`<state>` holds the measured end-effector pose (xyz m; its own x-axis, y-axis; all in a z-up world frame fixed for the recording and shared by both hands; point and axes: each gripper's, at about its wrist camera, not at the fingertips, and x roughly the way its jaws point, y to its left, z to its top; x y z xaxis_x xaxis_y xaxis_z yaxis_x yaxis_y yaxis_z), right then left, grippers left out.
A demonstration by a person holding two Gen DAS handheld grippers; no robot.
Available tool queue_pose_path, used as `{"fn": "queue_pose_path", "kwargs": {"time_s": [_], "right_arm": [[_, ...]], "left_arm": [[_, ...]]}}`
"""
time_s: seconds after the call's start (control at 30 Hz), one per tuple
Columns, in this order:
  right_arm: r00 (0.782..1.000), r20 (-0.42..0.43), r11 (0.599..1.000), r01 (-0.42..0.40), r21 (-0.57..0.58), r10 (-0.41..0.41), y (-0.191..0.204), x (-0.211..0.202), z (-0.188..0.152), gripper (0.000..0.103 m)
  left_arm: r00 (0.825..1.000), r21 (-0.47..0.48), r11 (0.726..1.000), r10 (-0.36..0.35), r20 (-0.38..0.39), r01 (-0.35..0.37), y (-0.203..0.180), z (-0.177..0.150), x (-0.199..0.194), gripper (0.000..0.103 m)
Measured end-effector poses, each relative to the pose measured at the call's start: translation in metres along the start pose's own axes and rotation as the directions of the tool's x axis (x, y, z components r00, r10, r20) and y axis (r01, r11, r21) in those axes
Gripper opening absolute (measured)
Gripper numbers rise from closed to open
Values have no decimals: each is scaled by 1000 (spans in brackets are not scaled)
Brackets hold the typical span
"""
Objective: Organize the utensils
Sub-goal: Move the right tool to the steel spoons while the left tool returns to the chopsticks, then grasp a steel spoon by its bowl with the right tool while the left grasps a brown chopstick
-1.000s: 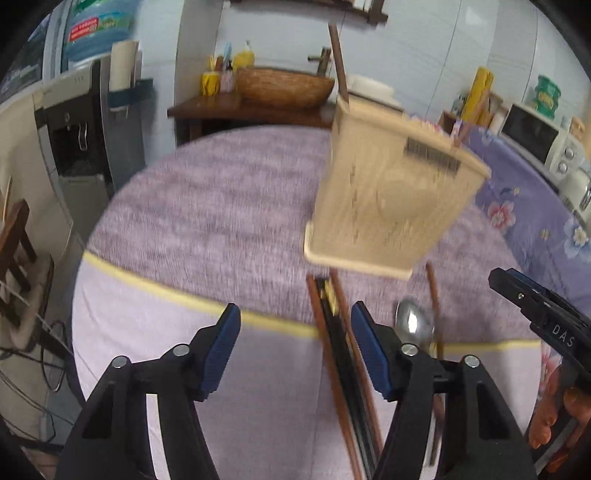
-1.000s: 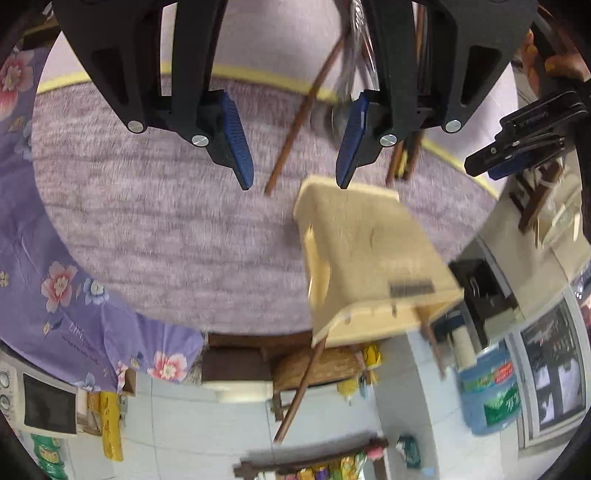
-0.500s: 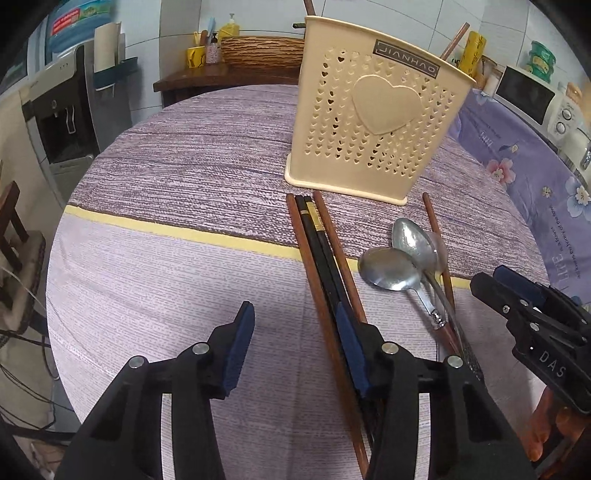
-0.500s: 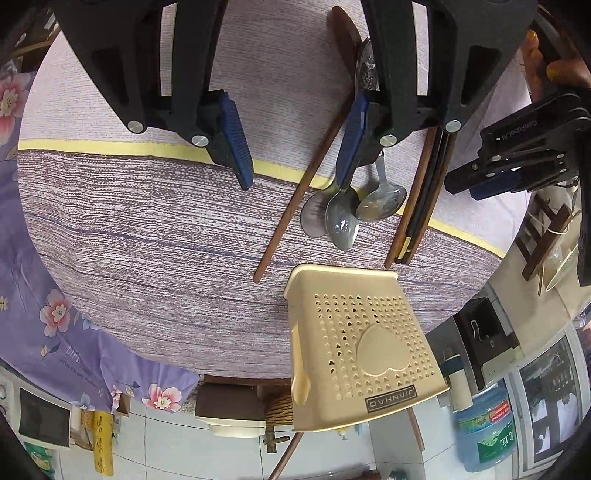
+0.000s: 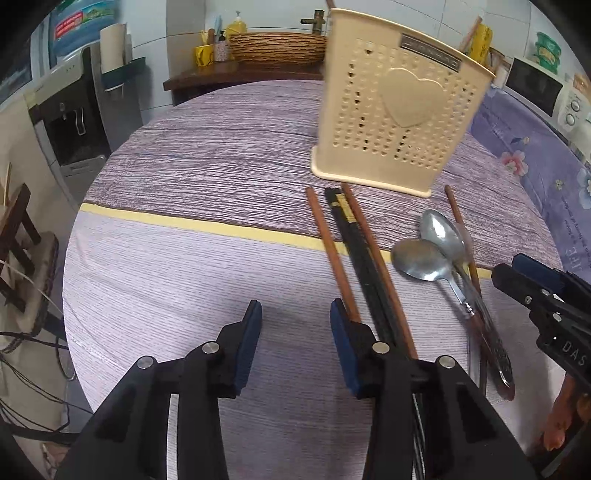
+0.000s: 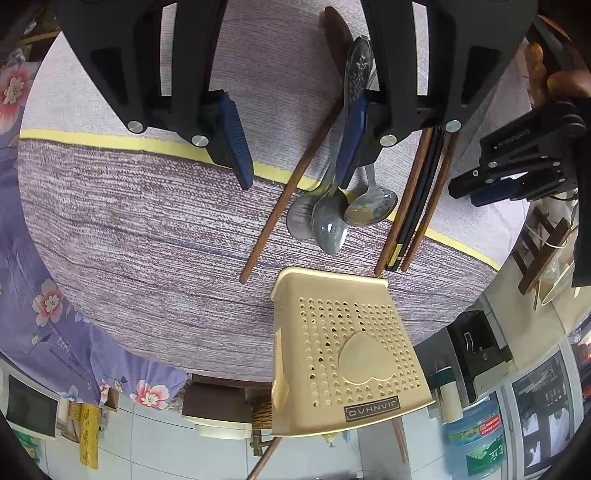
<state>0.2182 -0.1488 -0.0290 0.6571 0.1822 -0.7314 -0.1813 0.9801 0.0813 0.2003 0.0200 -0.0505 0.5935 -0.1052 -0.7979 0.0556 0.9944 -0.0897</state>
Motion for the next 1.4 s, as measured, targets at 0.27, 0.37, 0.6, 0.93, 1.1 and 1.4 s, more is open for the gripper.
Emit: {"fn": "queue_pose_path", "kwargs": {"time_s": [0.27,0.37,0.6,0.93,1.1,1.4], "right_arm": [[985,-62,982,-167,-86,162,30,11,7,47],[980,-106,977,-181,-116,169,41,18,7,45],[979,-161,975,-155,-159,129,54,31,3,29],[978,-186,979,-127,-156,98,54,44,11,29],[978,-191,974,-119,-195,81,59,45,13,30],[979,-190,975,-114,-191,78,57,47,15,30]], "left_arm": [[1000,-38,999,-25,18,26,6,6,-5,39],[999,-50,998,-41,16,41,9,4,-6,39],[999,-60,997,-41,17,42,13,2,-8,39],[997,-23,997,-70,9,70,-2,10,-3,39],[998,16,998,-61,-23,61,-11,21,14,39],[999,67,998,1,-38,1,-16,36,28,38]]}}
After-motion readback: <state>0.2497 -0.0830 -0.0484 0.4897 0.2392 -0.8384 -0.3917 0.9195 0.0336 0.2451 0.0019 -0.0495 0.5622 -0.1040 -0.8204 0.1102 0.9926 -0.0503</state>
